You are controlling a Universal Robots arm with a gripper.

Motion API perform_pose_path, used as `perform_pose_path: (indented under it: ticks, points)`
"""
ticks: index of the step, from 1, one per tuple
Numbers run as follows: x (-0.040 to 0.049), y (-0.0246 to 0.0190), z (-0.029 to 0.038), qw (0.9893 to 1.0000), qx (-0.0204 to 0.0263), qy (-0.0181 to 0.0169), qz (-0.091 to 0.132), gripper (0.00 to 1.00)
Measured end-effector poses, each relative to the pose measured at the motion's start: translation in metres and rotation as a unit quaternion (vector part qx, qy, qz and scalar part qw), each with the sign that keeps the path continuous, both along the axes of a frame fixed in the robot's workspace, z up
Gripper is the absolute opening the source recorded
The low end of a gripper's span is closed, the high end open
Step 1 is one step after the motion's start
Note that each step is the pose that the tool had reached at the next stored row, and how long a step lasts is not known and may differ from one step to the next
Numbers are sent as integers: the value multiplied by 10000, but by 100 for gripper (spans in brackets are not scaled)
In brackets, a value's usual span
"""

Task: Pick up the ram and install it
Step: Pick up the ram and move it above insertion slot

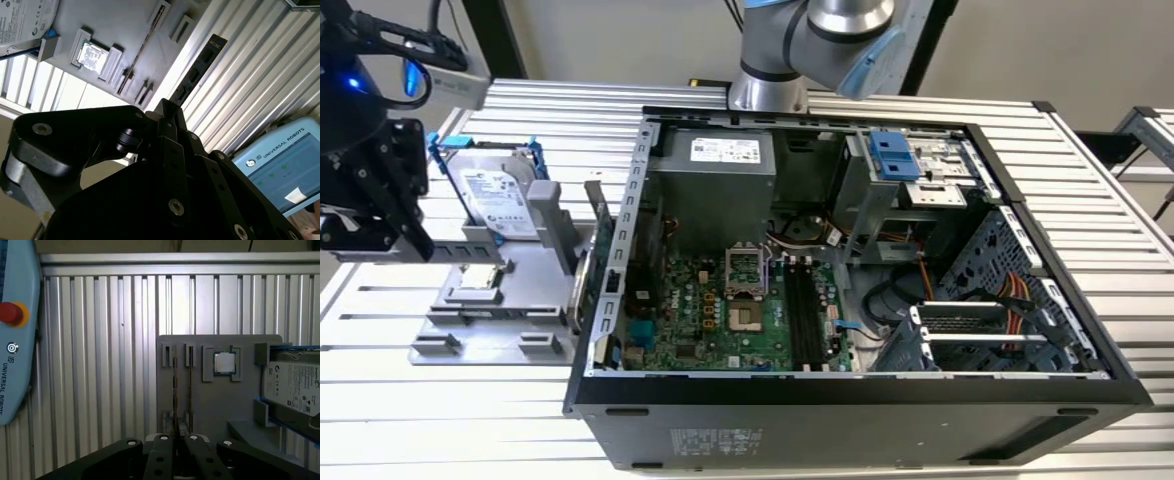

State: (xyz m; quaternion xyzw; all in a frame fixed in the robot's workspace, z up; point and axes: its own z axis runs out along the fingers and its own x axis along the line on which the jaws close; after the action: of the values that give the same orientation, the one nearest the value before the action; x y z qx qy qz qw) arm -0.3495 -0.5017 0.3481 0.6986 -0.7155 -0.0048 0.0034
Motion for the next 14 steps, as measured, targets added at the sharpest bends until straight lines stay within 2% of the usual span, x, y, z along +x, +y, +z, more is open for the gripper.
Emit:
perform_pose_path:
  ticks: [14]
  points:
    - [1, -1, 99, 10000, 0, 0, 1, 0]
